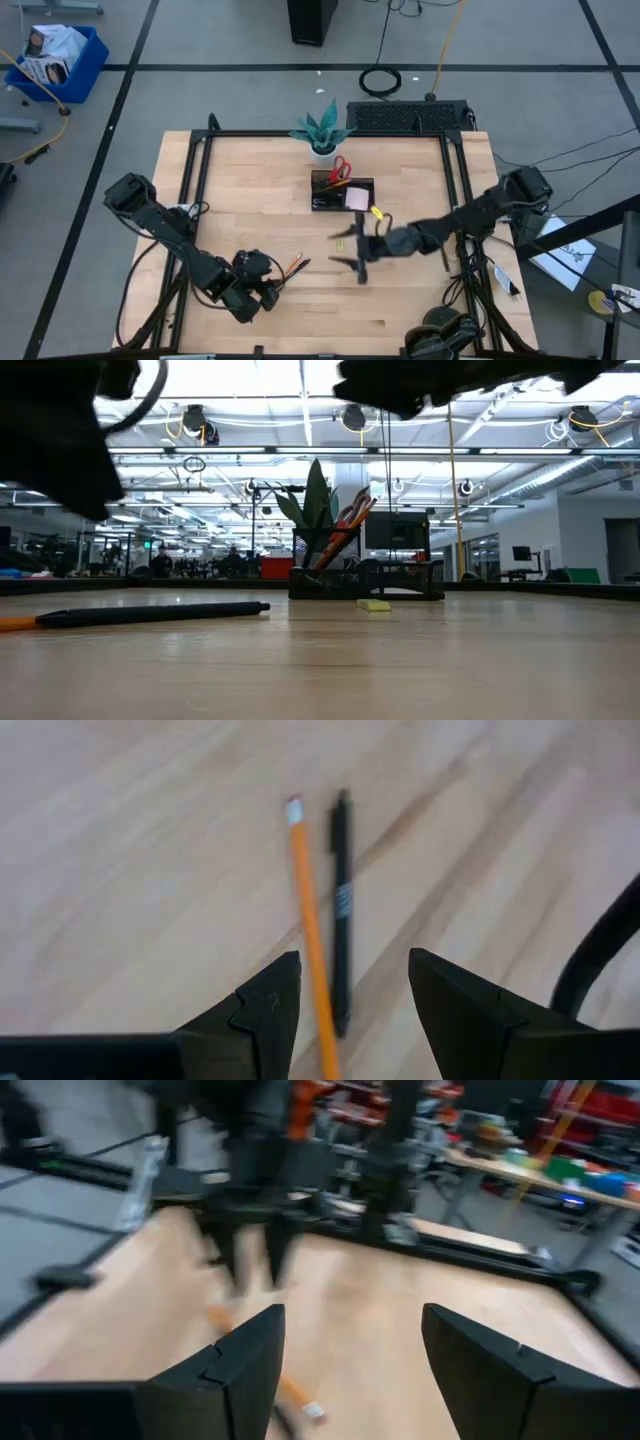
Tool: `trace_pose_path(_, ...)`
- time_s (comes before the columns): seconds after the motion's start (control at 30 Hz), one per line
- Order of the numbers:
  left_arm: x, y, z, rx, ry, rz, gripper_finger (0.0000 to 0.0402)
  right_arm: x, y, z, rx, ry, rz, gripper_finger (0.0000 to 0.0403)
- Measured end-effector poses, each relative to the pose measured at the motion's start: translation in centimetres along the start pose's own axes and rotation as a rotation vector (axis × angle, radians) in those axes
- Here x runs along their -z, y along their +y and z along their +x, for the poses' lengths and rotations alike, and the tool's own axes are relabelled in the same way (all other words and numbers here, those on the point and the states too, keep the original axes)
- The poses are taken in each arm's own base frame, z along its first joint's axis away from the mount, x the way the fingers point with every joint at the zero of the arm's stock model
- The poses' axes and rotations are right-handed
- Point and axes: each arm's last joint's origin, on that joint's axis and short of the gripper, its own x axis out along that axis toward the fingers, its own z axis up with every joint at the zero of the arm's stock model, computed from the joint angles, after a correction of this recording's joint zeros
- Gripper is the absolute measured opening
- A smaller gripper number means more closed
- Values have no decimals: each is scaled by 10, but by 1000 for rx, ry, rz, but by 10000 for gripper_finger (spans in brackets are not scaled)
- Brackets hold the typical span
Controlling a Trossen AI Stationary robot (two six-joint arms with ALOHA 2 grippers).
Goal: Pick and place office supplies into organizer
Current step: Put the orange pencil into the black desk organizer
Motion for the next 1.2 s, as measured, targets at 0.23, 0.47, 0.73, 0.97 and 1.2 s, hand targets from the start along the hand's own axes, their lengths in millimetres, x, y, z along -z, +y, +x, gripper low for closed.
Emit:
trace_pose_path(0.23,33,-6,3,16,-57,-102,191,13,38,-25,64,42,-60,224)
trace_pose_path(0.47,69,-4,30,-43,-53,-80,182,17,47,-34,64,13,-57,217)
trace_pose_path(0.73,84,-17,50,-86,-71,68,113,17,44,-33,76,1,-32,215)
trace_pose_path(0.97,93,-16,46,-102,-52,81,73,16,44,-33,76,-7,-15,215)
trace_pose_path(1.2,95,-14,45,-117,-36,53,36,16,44,-33,72,-7,-15,210)
